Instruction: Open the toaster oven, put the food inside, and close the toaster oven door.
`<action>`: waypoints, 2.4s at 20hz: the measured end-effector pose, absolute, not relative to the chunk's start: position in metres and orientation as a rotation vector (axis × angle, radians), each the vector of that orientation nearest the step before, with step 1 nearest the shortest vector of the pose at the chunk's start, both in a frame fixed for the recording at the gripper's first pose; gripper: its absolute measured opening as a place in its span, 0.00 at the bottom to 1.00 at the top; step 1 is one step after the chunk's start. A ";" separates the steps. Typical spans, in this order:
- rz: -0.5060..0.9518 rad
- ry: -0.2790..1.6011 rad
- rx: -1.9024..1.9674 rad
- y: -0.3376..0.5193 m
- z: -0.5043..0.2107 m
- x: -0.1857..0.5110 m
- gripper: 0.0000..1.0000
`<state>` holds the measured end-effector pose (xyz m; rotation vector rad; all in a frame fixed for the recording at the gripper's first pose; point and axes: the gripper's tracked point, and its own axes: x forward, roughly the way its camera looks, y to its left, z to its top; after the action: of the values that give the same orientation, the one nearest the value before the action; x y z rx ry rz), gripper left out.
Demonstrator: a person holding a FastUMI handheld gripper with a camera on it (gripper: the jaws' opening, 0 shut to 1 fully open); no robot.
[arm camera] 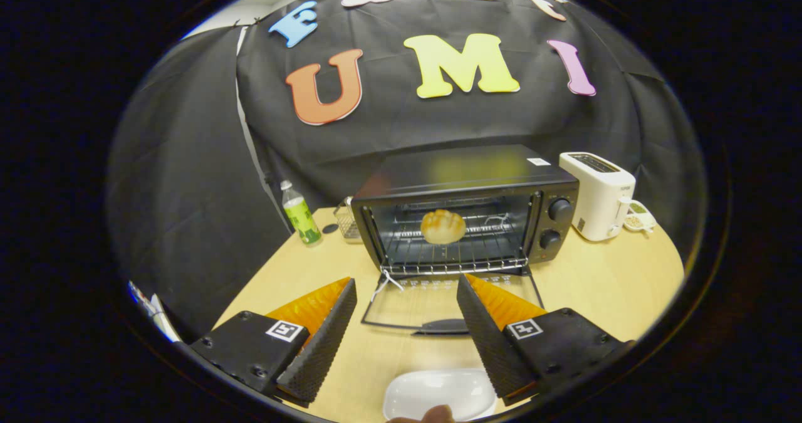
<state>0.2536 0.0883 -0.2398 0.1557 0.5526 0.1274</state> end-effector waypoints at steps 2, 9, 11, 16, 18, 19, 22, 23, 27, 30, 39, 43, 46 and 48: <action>0.140 0.593 0.110 0.081 -0.261 0.237 1.00; 0.149 0.764 0.067 0.075 -0.359 0.204 1.00; 0.126 0.807 0.121 0.074 -0.376 0.207 1.00; 0.056 0.831 0.088 0.061 -0.398 0.232 1.00; 0.041 0.828 0.084 0.060 -0.401 0.242 1.00; 0.027 0.825 0.068 0.057 -0.401 0.247 1.00; 0.004 0.829 0.076 0.057 -0.401 0.249 1.00; 0.002 0.824 0.084 0.057 -0.399 0.250 1.00; -0.002 0.794 0.149 0.056 -0.377 0.252 1.00; 0.007 0.747 0.161 0.057 -0.357 0.256 1.00; -0.008 0.579 0.054 0.054 -0.304 0.284 1.00; -0.013 0.493 0.001 0.049 -0.273 0.305 1.00; -0.027 0.425 -0.010 0.041 -0.256 0.338 1.00; -0.040 0.402 0.015 0.035 -0.250 0.354 1.00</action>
<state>0.3537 0.0347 -0.2498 0.0148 0.4022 -0.0399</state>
